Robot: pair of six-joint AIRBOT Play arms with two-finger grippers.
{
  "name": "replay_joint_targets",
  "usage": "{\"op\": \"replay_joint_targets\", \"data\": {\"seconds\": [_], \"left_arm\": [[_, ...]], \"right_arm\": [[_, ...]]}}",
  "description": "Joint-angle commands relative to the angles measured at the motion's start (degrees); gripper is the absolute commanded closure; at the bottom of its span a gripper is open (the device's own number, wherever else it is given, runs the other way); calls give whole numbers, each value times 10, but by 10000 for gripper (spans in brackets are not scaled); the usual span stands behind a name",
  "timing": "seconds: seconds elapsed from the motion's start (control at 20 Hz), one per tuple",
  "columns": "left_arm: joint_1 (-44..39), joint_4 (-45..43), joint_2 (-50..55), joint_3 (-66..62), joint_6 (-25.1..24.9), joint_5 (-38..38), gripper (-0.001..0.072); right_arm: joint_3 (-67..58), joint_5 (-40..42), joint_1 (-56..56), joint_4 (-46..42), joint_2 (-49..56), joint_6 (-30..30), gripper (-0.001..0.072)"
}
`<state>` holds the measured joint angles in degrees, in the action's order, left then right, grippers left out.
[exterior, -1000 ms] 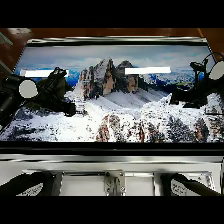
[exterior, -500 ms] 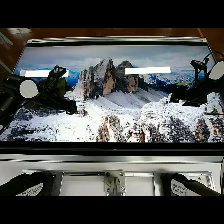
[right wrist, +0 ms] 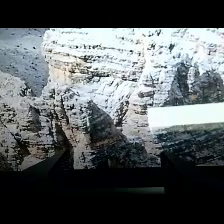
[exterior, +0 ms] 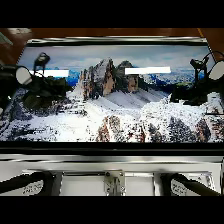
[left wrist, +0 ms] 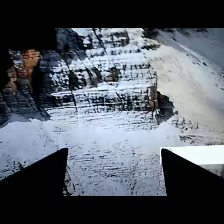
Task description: Fold the shirts.
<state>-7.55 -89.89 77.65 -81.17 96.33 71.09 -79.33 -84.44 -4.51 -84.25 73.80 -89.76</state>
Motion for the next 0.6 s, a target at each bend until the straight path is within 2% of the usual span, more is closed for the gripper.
{"op": "replay_joint_targets", "data": {"seconds": [0.0,0.1,0.25,0.5,0.55], "left_arm": [[129,-28,108,-121,4,31,35],[177,9,180,-171,4,44,21],[204,59,264,-187,6,28,21],[209,57,346,-187,7,-38,26],[209,57,353,-187,11,-59,54]], "right_arm": [[0,16,0,15,0,10,22],[0,28,0,29,0,13,22],[0,48,0,35,0,22,23],[0,60,0,44,0,28,23],[0,60,0,56,0,28,23]]}}
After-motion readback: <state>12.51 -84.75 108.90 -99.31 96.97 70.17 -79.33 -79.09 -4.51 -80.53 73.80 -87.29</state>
